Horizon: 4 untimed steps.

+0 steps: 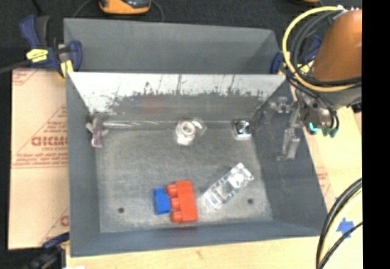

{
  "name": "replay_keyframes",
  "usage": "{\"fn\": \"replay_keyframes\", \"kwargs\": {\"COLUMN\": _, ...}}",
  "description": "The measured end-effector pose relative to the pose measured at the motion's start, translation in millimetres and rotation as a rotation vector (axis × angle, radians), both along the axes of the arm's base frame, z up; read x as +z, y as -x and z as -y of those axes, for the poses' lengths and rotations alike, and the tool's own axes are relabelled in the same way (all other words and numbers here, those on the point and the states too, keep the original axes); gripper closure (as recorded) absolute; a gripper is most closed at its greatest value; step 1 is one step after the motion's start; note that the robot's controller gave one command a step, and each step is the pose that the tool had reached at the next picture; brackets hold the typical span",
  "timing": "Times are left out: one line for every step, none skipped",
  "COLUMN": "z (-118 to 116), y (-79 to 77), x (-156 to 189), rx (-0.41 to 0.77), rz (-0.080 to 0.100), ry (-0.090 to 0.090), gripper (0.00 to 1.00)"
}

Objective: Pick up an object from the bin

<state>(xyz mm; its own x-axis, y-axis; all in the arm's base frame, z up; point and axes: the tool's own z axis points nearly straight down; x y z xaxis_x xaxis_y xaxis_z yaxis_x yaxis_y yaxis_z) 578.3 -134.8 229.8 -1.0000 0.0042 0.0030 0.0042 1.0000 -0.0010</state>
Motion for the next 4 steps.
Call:
{"fn": "replay_keyframes", "kwargs": {"z": -13, "y": 44.4, "x": -128, "rx": 0.371, "rz": 0.0, "ry": -0.002, "gripper": 0.0}}
{"fn": "replay_keyframes", "kwargs": {"z": -53, "y": 36.6, "x": -160, "rx": 0.462, "rz": 0.005, "ry": 0.0, "gripper": 0.0}}
{"fn": "replay_keyframes", "kwargs": {"z": -52, "y": 35.8, "x": -158, "rx": 0.464, "rz": 0.008, "ry": 0.002, "gripper": 1.0}}
{"fn": "replay_keyframes", "kwargs": {"z": -78, "y": 28.2, "x": -8, "rx": 0.412, "rz": 0.013, "ry": 0.002, "gripper": 1.0}}
